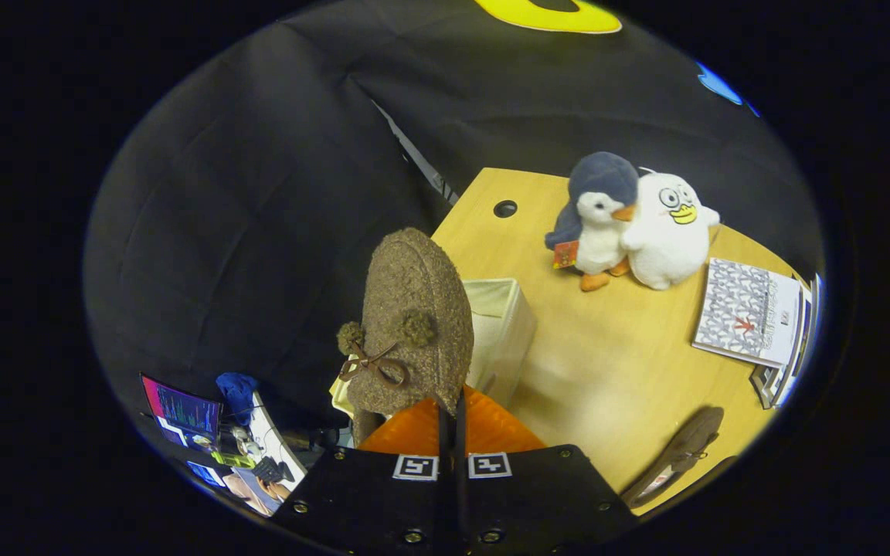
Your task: Open the storage box then place both shoes into the box .Put the left shoe in first, then the right shoe, with the right side of both shoes facing outward in a uniform manner.
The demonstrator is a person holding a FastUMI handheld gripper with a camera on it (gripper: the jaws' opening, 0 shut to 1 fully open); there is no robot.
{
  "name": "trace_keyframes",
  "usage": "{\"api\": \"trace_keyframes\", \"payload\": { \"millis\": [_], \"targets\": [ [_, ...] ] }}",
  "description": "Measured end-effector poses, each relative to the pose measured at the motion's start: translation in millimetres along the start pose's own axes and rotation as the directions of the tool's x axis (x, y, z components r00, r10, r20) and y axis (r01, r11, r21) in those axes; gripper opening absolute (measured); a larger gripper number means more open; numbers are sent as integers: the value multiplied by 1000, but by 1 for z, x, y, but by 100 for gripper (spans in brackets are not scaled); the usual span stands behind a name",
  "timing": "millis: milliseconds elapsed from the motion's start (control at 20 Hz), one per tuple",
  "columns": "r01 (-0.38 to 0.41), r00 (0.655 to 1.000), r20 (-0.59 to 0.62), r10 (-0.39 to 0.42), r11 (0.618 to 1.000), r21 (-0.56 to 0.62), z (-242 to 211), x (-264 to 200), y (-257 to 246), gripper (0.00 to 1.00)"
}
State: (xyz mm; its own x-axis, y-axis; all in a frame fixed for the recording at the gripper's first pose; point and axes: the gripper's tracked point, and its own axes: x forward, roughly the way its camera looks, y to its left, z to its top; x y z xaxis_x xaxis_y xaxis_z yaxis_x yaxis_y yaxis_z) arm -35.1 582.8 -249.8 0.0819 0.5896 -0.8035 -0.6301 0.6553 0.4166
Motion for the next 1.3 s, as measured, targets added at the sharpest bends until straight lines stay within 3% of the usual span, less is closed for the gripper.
{"api": "trace_keyframes", "payload": {
  "millis": [450,850,1000,1300],
  "targets": [
    [85,984,-139,-109,982,-170,-18,110,13,0],
    [163,954,-230,-194,976,-148,-40,161,-6,0],
    [133,966,-201,-161,980,-145,-35,163,5,4],
    [126,987,-87,-137,985,-119,-4,116,18,79]
  ]
}}
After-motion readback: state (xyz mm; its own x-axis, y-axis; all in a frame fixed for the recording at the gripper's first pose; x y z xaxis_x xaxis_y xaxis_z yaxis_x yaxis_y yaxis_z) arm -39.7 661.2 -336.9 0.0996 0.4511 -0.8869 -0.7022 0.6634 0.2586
